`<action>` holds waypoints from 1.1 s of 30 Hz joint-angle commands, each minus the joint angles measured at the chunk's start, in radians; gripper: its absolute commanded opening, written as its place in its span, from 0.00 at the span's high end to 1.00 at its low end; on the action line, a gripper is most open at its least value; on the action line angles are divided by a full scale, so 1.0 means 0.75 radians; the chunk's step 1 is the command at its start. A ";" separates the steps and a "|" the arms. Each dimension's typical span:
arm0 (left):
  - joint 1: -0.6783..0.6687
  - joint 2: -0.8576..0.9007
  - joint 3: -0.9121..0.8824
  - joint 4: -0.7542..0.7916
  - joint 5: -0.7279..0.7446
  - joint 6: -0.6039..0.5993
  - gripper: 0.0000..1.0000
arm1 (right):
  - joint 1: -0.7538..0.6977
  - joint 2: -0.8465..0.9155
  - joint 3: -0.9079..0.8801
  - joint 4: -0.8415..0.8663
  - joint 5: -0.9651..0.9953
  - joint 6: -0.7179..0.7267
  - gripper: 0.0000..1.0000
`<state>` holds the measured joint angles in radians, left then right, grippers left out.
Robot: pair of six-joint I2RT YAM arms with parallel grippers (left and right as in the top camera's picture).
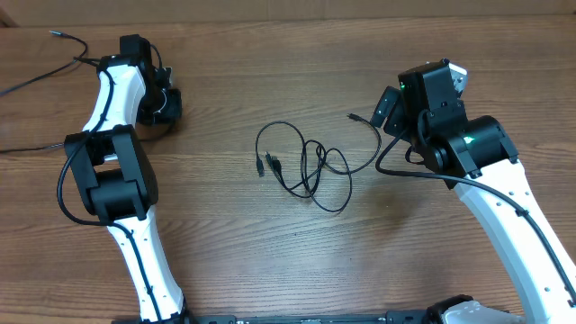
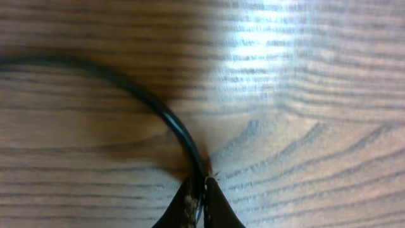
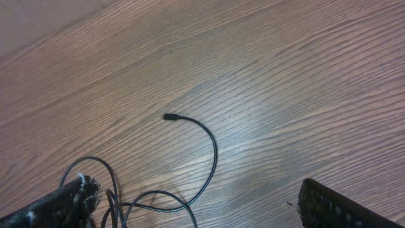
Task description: Untangle cables
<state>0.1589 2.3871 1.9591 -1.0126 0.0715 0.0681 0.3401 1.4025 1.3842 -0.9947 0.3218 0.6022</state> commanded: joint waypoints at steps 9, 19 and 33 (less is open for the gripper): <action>0.019 0.019 0.672 0.155 0.305 -0.437 0.96 | -0.006 0.002 -0.006 0.006 0.019 0.000 0.00; 0.024 0.022 0.667 0.098 0.054 -0.440 0.56 | -0.006 0.002 -0.006 0.006 0.019 0.000 0.00; 0.572 0.071 0.662 -0.456 -0.172 -0.801 0.00 | -0.007 0.002 -0.006 0.006 0.019 0.000 0.00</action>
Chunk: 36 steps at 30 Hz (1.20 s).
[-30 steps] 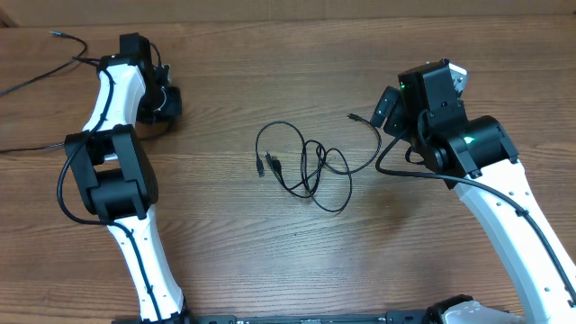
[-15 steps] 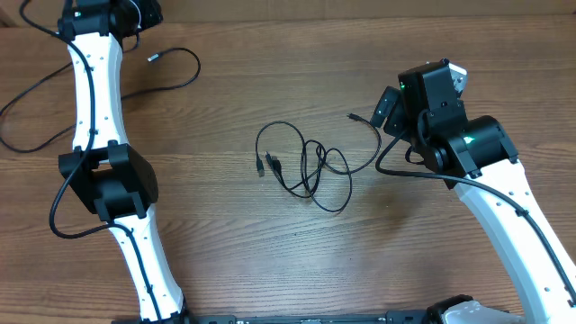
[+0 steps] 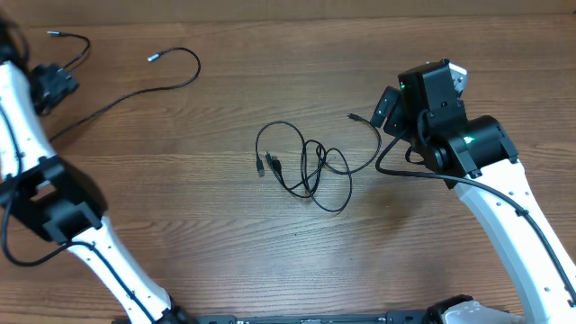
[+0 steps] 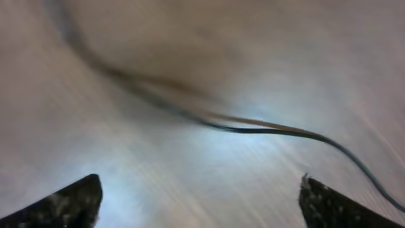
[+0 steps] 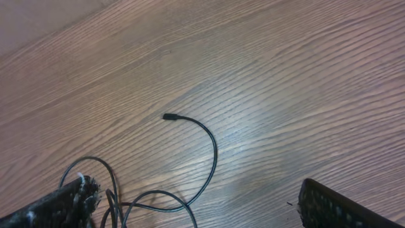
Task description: Untangle cables
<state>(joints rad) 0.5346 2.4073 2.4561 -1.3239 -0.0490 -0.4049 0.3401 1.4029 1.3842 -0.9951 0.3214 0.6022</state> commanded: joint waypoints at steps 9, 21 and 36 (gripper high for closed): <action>0.159 0.115 -0.002 -0.096 0.050 -0.244 0.01 | -0.006 0.002 -0.006 0.006 0.019 0.000 0.00; 0.160 0.122 -0.193 0.131 -0.012 -0.372 0.00 | -0.006 0.002 -0.006 0.006 0.019 0.000 0.00; 0.108 0.122 -0.378 0.460 0.105 -0.466 0.28 | -0.007 0.002 -0.006 0.006 0.019 0.000 0.00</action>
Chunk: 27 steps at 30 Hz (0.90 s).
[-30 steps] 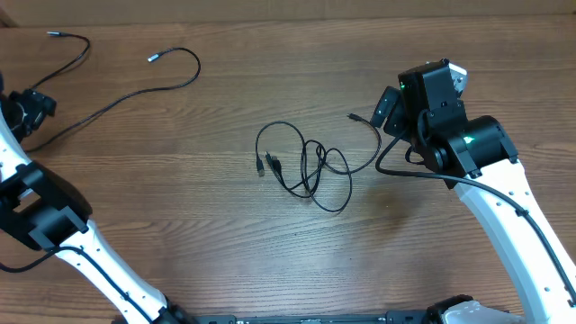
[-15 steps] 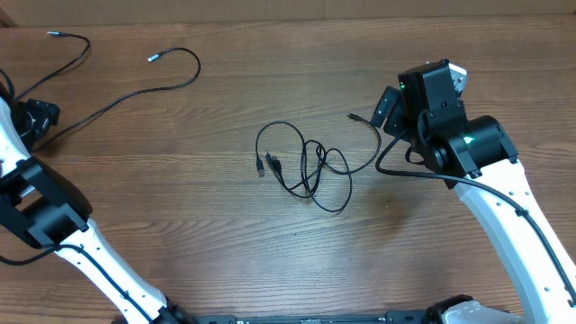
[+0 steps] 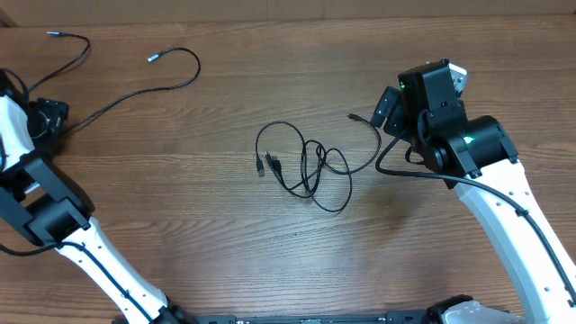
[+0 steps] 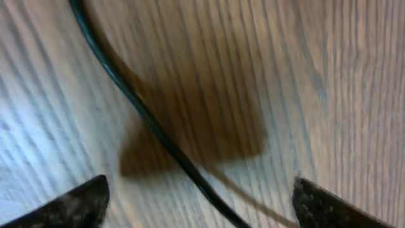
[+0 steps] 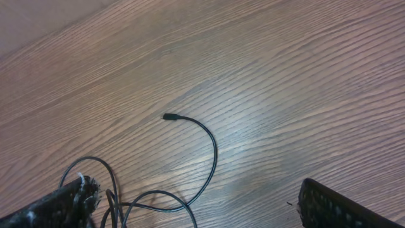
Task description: Untangle cables
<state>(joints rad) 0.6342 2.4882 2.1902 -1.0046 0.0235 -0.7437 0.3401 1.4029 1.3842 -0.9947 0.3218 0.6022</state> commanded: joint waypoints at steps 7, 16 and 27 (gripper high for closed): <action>-0.027 0.014 -0.024 0.055 -0.022 0.071 0.57 | -0.006 0.002 -0.006 0.006 0.019 0.000 0.00; -0.027 0.013 -0.021 0.157 -0.062 0.279 0.91 | -0.006 0.002 -0.006 0.006 0.019 0.000 0.00; -0.184 0.013 0.158 0.441 -0.120 0.751 0.96 | -0.006 0.002 -0.006 0.006 0.019 0.000 0.00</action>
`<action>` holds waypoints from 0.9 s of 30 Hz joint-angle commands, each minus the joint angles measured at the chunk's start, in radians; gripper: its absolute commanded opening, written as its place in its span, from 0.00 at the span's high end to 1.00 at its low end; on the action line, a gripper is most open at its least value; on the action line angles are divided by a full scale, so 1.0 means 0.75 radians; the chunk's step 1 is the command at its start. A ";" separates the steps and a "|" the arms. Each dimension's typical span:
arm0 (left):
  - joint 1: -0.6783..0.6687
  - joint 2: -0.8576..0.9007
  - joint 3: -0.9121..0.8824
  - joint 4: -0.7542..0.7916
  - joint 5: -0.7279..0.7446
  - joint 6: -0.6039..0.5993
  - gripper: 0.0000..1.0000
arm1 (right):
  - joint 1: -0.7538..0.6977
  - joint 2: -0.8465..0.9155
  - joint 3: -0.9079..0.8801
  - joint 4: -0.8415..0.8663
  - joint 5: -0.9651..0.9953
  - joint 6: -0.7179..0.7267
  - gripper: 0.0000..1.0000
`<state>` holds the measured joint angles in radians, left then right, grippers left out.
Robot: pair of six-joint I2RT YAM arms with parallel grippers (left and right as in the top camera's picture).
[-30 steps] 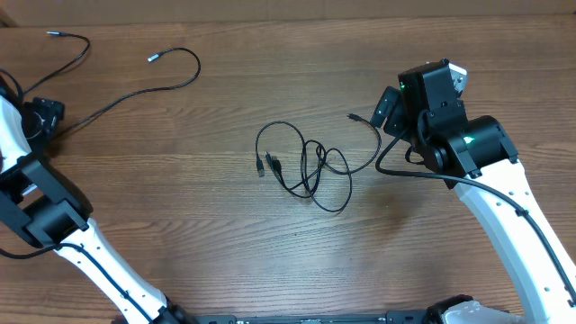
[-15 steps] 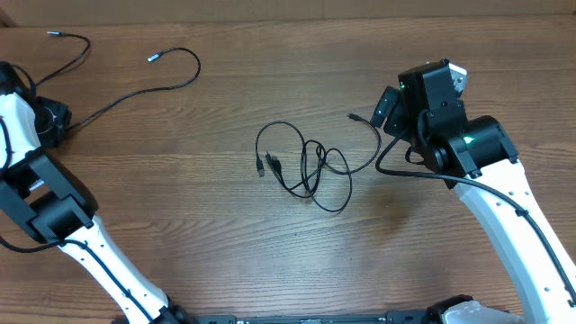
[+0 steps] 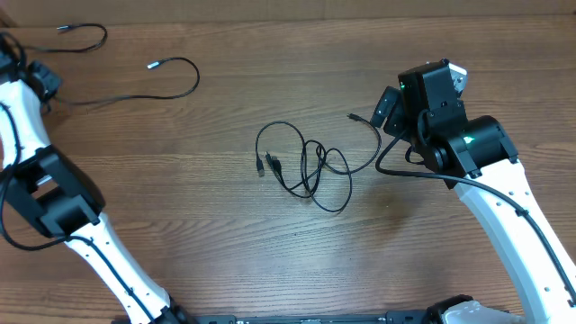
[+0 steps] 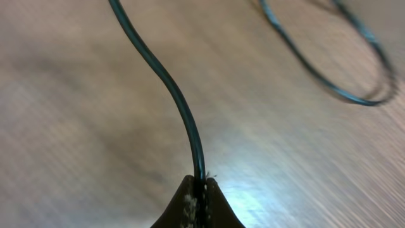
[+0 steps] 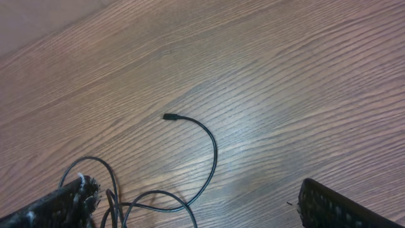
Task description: Untangle cables
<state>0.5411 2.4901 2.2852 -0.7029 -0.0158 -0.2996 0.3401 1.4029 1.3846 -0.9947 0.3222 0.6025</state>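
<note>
A tangle of thin black cables (image 3: 310, 167) lies mid-table, one plug end (image 5: 168, 116) reaching toward my right gripper (image 5: 195, 190), which hangs open above it with nothing between its fingers. A separate black cable (image 3: 184, 88) is spread at the far left, its ends near the far edge. My left gripper (image 4: 199, 182) is shut on that cable (image 4: 171, 88); in the overhead view it sits at the table's left edge (image 3: 45, 79). Another stretch of the same cable (image 4: 329, 85) curves past in the left wrist view.
The wooden table (image 3: 216, 261) carries only the cables. The left arm's white links (image 3: 54, 193) stretch along the left side, and the right arm (image 3: 504, 198) occupies the right. The table's far edge (image 3: 270, 18) runs close behind the spread cable.
My left gripper was open over the separate cable at the left edge; now it is shut on it and sits nearer the far edge. The cable has shifted with it.
First my left gripper was shut on a cable left of the tangle. Then it stood open at the far left, the cable lying spread across the far-left table. It stayed open over that cable, and now grips it. The right arm never moved.
</note>
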 commanded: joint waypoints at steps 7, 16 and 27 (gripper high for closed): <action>-0.071 0.011 0.028 -0.002 -0.191 0.144 0.10 | -0.006 0.002 -0.006 0.006 0.018 -0.001 0.00; -0.079 -0.024 0.031 -0.247 0.175 0.081 0.00 | -0.006 0.002 -0.006 0.006 0.018 -0.001 0.00; -0.271 -0.131 0.031 -0.514 1.017 0.082 0.00 | -0.006 0.002 -0.006 0.006 0.018 -0.001 0.00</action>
<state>0.4187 2.4287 2.2883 -1.0252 0.7326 -0.2611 0.3401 1.4036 1.3846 -0.9947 0.3214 0.6022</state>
